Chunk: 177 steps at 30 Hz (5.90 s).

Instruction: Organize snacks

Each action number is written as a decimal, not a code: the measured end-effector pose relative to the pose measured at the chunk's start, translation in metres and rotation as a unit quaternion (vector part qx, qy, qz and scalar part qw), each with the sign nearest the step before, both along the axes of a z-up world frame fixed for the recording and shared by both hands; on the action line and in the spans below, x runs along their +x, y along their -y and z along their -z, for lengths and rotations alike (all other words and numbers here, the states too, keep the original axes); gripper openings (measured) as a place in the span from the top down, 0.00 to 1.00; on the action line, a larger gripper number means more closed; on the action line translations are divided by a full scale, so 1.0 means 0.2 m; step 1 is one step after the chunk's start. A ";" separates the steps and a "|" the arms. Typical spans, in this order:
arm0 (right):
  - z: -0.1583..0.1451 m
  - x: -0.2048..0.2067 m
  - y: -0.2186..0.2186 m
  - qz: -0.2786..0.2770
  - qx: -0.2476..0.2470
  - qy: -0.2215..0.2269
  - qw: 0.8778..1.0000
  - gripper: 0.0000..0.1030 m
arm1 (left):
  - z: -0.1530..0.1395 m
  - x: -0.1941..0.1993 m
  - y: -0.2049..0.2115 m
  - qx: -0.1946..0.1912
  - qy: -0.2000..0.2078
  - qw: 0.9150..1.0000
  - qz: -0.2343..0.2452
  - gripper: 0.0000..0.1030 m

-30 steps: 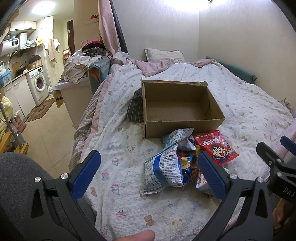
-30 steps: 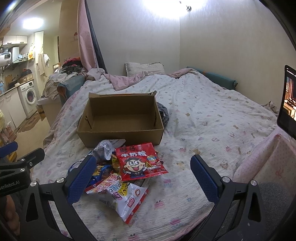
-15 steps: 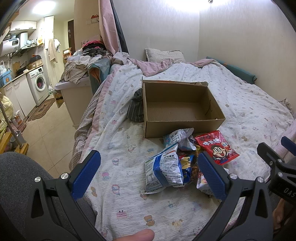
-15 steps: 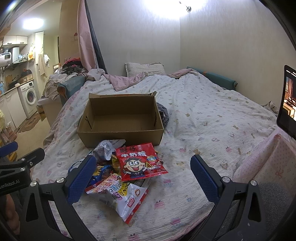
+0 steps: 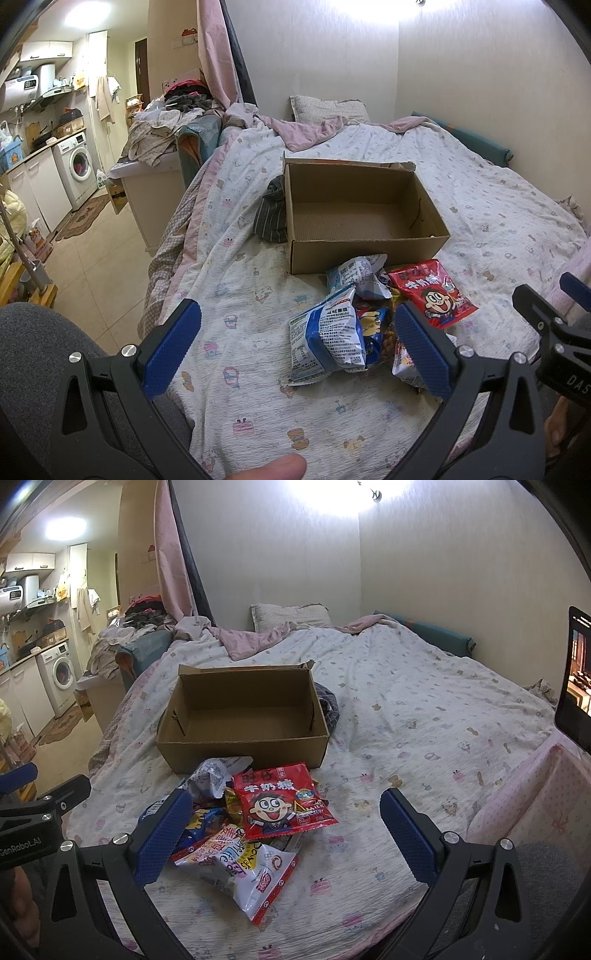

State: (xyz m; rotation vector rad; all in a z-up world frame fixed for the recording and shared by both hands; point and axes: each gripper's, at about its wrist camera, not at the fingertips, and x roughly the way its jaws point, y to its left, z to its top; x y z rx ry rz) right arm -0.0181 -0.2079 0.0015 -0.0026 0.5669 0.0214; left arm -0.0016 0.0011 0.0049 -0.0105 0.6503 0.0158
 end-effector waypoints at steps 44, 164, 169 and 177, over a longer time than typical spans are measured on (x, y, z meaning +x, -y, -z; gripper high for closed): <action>0.73 0.65 -0.03 0.034 0.228 -0.436 0.870 0.00 | 0.15 0.41 -0.26 -0.092 -0.182 0.978 -0.039 0.00; 0.28 1.67 0.20 -0.059 0.219 -0.200 0.953 0.03 | 0.22 1.50 0.28 -0.013 -0.180 0.981 0.074 0.20; 0.28 1.66 0.22 -0.060 0.227 -0.201 0.951 0.03 | 0.20 1.49 0.28 -0.020 -0.178 0.981 0.072 0.20; 0.24 1.65 0.29 -0.052 0.236 -0.190 0.952 0.03 | 0.17 1.46 0.23 -0.013 -0.161 0.985 0.063 0.20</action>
